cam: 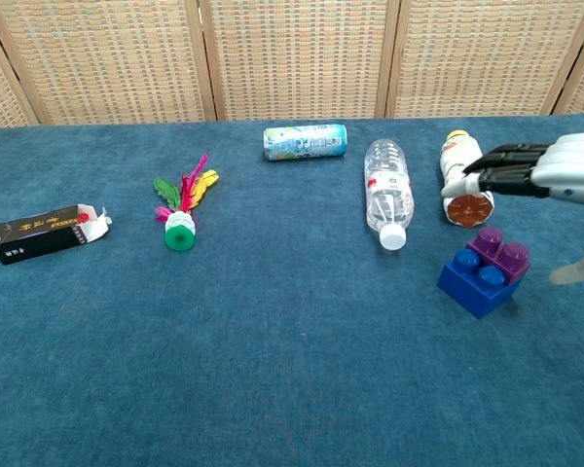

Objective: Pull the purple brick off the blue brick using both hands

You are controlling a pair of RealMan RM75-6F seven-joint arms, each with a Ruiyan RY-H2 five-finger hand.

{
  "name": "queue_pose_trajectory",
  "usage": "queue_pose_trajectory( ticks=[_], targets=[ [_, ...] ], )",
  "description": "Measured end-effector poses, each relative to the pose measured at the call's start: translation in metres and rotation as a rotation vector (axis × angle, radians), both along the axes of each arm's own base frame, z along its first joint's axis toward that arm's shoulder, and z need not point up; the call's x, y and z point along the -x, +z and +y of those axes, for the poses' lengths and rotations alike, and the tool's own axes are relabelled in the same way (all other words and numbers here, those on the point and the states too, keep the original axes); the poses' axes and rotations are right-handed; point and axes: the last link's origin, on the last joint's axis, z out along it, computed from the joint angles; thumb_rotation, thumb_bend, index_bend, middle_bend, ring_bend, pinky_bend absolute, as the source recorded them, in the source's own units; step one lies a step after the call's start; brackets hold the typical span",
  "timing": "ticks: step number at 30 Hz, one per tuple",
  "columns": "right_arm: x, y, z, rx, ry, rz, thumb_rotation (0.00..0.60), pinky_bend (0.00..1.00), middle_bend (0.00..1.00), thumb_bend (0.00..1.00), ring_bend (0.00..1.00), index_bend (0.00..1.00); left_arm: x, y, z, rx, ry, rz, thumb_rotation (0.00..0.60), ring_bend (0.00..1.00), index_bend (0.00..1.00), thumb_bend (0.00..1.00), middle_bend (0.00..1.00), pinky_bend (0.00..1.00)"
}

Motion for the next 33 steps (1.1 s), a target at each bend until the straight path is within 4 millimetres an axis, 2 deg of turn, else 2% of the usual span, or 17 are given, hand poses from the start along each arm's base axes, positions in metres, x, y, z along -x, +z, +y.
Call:
queue_pose_trajectory(
  ticks=[6, 13, 16, 18, 23, 33],
  targets=[
    [0.0, -0.014, -0.01, -0.021, -0.029, 0.073, 0.6, 0.06, 0.16, 0.06, 0.08, 0.1, 0.001, 0.001, 0.002, -0.006, 0.008, -0.004, 0.6, 0.0, 0.0, 0.0, 0.0, 0.0],
    [0.007, -0.019, -0.016, -0.001, -0.06, 0.136, 0.6, 0.12, 0.21, 0.06, 0.14, 0.14, 0.002, 0.003, 0.002, -0.003, 0.009, -0.011, 0.6, 0.0, 0.0, 0.0, 0.0, 0.0],
    [0.009, -0.02, -0.016, 0.008, -0.05, 0.161, 0.6, 0.15, 0.25, 0.07, 0.18, 0.19, 0.002, 0.004, 0.002, -0.003, 0.007, -0.014, 0.6, 0.0, 0.0, 0.0, 0.0, 0.0],
    [0.009, -0.022, -0.016, 0.012, -0.046, 0.166, 0.6, 0.19, 0.3, 0.08, 0.22, 0.26, 0.001, 0.004, 0.002, -0.003, 0.006, -0.015, 0.6, 0.0, 0.0, 0.0, 0.0, 0.0],
    [0.008, -0.024, -0.017, 0.027, -0.031, 0.148, 0.6, 0.28, 0.46, 0.15, 0.34, 0.43, 0.002, 0.005, 0.001, -0.003, 0.004, -0.017, 0.6, 0.0, 0.0, 0.0, 0.0, 0.0],
    [-0.001, -0.018, -0.016, 0.052, -0.015, 0.028, 0.6, 0.33, 0.51, 0.18, 0.41, 0.48, 0.002, 0.004, 0.001, 0.002, 0.004, -0.018, 0.6, 0.0, 0.0, 0.0, 0.0, 0.0]
  ],
)
